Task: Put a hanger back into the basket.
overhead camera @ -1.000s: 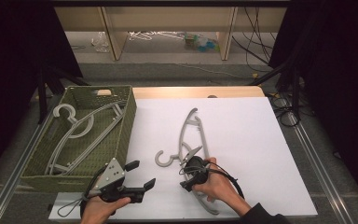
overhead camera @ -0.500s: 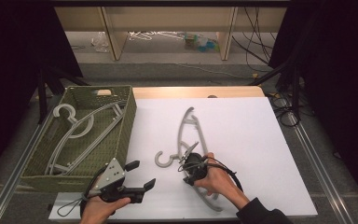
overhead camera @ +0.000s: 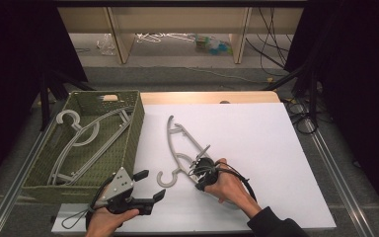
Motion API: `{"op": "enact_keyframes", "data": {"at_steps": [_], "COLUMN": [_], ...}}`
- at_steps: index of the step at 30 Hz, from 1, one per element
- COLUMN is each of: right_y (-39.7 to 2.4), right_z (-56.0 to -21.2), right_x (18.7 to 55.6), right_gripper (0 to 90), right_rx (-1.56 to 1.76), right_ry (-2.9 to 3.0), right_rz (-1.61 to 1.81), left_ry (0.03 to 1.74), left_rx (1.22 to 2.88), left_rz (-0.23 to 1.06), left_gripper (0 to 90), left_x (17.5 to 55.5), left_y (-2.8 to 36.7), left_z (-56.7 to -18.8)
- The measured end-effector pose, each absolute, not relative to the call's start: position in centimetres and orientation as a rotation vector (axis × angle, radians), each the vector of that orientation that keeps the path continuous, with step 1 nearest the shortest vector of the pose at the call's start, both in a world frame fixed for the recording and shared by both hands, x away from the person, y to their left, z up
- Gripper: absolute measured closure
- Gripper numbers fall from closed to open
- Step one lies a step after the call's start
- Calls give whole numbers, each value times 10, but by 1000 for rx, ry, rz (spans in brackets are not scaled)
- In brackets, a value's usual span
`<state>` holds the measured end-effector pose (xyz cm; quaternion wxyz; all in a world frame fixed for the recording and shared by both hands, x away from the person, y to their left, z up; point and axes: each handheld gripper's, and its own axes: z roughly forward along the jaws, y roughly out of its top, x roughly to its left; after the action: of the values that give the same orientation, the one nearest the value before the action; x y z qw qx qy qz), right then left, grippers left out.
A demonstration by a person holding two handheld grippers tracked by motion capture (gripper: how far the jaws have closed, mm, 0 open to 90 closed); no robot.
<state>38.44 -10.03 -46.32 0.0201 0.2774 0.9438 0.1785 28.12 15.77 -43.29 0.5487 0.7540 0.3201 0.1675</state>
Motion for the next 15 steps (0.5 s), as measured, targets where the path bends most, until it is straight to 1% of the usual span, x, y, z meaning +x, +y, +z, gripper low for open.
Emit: {"op": "enact_keyframes", "data": {"at_steps": [8,13,15], "right_y": [-87,-88,-88], "right_z": [-461,-461,-461], "right_x": [386,387,387], "right_gripper": [743,782,784], "right_rx": [857,847,846], "right_ry": [2929,2929,2930], "right_rz": [452,460,459], "left_ry": [750,751,747], "left_rx": [1788,1796,1797], "left_rz": [399,405,407], "left_gripper": [186,187,187], "left_x": [282,283,283], "left_y": [158,158,158], "left_z": [-432,-432,-432]}}
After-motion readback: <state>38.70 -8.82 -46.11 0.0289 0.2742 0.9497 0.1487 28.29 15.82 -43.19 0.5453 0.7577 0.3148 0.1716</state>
